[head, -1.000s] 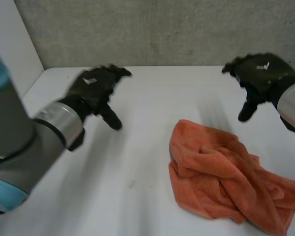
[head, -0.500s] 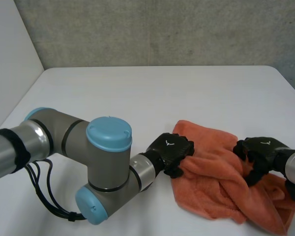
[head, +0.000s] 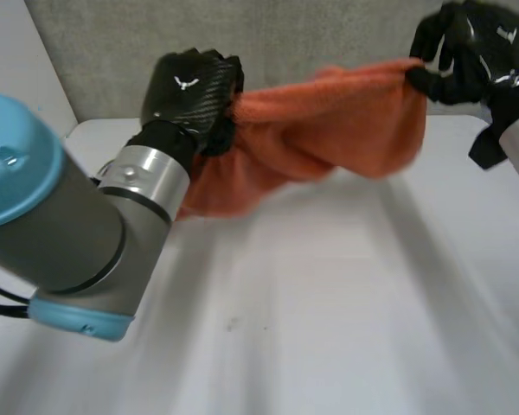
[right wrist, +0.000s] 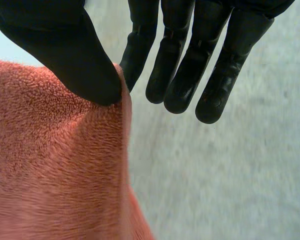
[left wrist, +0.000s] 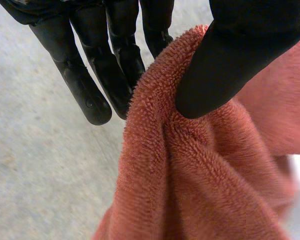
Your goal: Fold the laundry
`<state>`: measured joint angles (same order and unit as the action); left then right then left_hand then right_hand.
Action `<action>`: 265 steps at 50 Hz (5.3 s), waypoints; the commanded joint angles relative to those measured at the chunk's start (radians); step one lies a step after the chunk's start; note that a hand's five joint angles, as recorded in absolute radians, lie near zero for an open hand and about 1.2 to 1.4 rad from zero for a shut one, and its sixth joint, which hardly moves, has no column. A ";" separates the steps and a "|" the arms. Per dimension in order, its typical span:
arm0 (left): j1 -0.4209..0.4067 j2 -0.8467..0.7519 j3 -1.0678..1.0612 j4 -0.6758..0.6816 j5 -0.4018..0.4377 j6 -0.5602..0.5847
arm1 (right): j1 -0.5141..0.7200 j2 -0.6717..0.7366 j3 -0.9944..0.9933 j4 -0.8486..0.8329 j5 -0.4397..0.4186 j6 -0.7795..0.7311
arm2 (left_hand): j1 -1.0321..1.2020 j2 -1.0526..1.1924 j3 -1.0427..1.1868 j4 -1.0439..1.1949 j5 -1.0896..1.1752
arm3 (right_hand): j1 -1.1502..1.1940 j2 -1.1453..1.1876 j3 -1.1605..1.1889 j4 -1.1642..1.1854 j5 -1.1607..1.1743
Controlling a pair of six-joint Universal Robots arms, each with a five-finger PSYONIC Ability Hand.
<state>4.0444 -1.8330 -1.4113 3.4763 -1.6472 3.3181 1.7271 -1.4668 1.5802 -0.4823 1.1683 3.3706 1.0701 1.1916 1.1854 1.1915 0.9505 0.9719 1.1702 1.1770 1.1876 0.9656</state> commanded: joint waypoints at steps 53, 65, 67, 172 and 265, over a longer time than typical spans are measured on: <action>0.100 -0.368 0.107 -0.381 0.383 -0.032 | 0.259 -0.122 0.064 0.530 -0.133 -0.490 | -0.498 -0.620 -0.614 -0.620 -0.553 | 0.424 0.226 0.219 0.209 0.256; 0.128 -0.325 0.086 -0.336 0.296 -0.032 | 0.256 -0.101 0.064 0.541 -0.116 -0.493 | 0.326 0.205 0.211 0.205 0.271 | 0.424 0.226 0.219 0.209 0.256; 0.137 -0.296 0.072 -0.318 0.258 -0.031 | 0.256 -0.061 0.063 0.563 -0.114 -0.493 | 0.326 0.205 0.211 0.205 0.271 | 0.424 0.226 0.219 0.209 0.256; 0.249 -0.222 -0.074 -0.195 0.356 -0.060 | 0.172 0.180 0.027 0.565 0.159 -0.456 | -0.607 -0.729 -0.722 -0.728 -0.662 | 0.424 0.226 0.219 0.209 0.256; 0.355 -0.098 -0.250 -0.118 0.191 0.236 | 0.151 0.431 -0.075 0.557 0.269 -0.639 | -0.566 -0.687 -0.681 -0.687 -0.621 | 0.424 0.226 0.219 0.209 0.256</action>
<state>4.3958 -1.8297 -1.7351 3.3811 -1.4896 3.4842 1.8776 -1.0370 1.4909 0.0758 1.4389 2.7323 0.4581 0.4539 0.4553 0.4418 0.2635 0.9668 1.1716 1.1833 1.1929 0.9840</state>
